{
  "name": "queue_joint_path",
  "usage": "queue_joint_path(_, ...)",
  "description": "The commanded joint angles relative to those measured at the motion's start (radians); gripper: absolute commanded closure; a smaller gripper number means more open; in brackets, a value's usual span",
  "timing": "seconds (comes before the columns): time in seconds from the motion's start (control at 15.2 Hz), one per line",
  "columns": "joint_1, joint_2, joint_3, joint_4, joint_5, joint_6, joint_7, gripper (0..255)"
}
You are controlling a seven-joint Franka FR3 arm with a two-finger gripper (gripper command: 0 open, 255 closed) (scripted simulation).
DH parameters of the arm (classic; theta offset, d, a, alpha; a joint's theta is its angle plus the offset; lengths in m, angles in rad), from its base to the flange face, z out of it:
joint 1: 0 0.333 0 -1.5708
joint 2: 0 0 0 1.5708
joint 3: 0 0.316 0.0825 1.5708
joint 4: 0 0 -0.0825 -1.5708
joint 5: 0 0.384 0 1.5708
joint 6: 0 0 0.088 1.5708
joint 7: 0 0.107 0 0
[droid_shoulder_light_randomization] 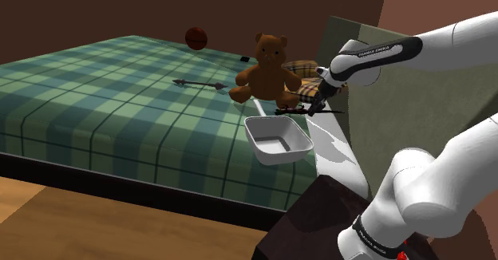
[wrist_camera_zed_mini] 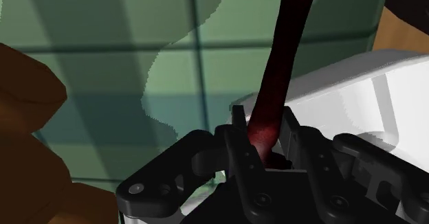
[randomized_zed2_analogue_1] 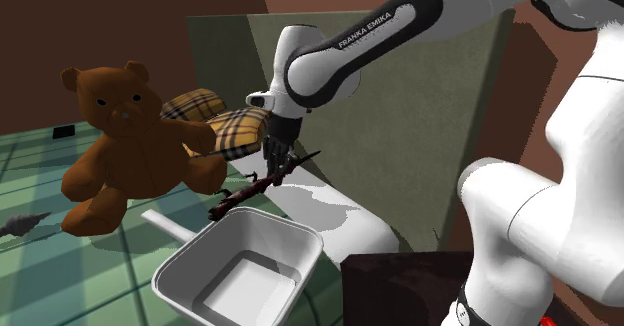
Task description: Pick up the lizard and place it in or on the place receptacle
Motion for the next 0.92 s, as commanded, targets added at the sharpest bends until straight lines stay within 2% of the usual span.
queue_joint_path(0.0, 0.023, 0.016, 0.030, -0.006, 0.014, 0.019, 0.045, 255)
queue_joint_path(0.73, 0.202, 0.239, 0.131, 0.118, 0.194, 0.080, 0.191, 255)
queue_joint_path(0.86, 0.206, 0.259, 0.125, 0.106, 0.217, 0.106, 0.173, 255)
